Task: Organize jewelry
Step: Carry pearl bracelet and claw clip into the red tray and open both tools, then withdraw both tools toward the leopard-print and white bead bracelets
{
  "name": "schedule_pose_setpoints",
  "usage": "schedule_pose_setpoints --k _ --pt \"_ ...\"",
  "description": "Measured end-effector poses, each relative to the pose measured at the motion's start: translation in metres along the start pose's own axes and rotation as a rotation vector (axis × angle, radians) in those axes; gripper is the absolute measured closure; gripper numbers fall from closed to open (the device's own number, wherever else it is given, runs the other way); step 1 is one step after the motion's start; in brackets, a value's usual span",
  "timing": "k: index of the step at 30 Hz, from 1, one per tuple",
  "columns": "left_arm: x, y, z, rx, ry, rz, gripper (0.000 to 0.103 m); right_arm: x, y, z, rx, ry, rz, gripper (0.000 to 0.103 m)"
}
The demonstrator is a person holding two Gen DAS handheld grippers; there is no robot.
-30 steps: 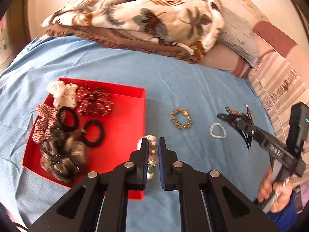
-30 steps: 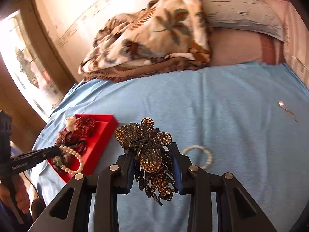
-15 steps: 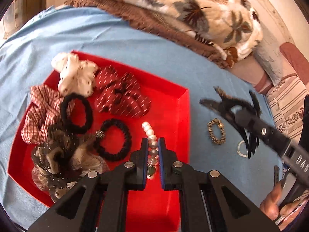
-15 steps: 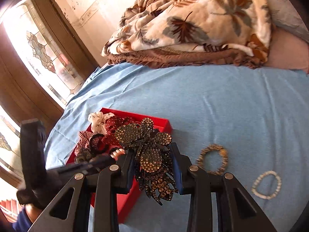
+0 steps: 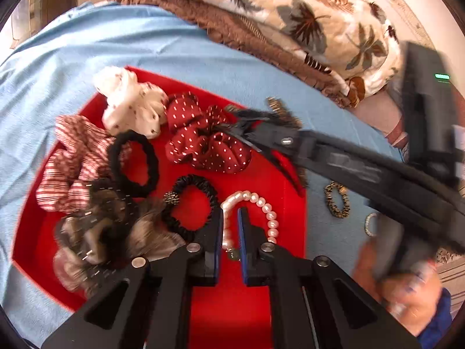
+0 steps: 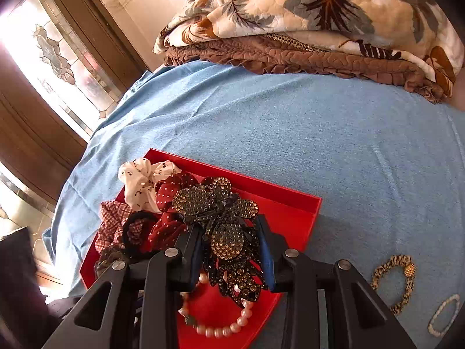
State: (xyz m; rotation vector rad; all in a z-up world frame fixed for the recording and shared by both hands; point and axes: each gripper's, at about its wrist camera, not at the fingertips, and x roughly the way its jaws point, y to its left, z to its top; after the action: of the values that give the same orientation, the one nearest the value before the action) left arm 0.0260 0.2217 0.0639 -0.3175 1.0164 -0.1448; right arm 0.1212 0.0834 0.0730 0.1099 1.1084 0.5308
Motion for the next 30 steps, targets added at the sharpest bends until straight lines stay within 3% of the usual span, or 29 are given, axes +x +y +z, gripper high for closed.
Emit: schedule_pose_setpoints --k 2,5,10,13,15,21,24,30 --pt "-0.013 0.002 -0.004 -0.006 -0.014 -0.015 0.092 0.006 0.003 0.001 -0.031 0.002 -0.035 0.067" --pt "-0.03 0.004 -0.011 -0.007 -0.036 -0.008 0.081 0.012 0.007 0.0 -0.075 0.005 -0.081 0.066" --pt "-0.052 0.006 -0.021 -0.006 -0.082 0.055 0.073 0.015 0.002 -0.003 -0.082 0.003 -0.129 0.057" --pt "-0.061 0.008 -0.025 -0.005 -0.099 0.09 0.069 0.009 0.002 -0.003 -0.086 -0.007 -0.127 0.043" --pt "-0.068 0.008 -0.027 -0.004 -0.115 0.116 0.065 -0.001 0.005 -0.003 -0.1 -0.025 -0.127 0.034" --pt "-0.088 -0.001 -0.032 0.035 -0.184 0.249 0.055 -0.05 0.013 -0.012 -0.147 -0.09 -0.135 0.028" --pt "-0.102 -0.011 -0.039 0.064 -0.23 0.328 0.046 -0.078 0.009 -0.03 -0.137 -0.112 -0.138 0.028" --pt "-0.118 -0.03 -0.051 0.112 -0.268 0.407 0.042 -0.125 -0.008 -0.07 -0.073 -0.144 -0.154 0.027"
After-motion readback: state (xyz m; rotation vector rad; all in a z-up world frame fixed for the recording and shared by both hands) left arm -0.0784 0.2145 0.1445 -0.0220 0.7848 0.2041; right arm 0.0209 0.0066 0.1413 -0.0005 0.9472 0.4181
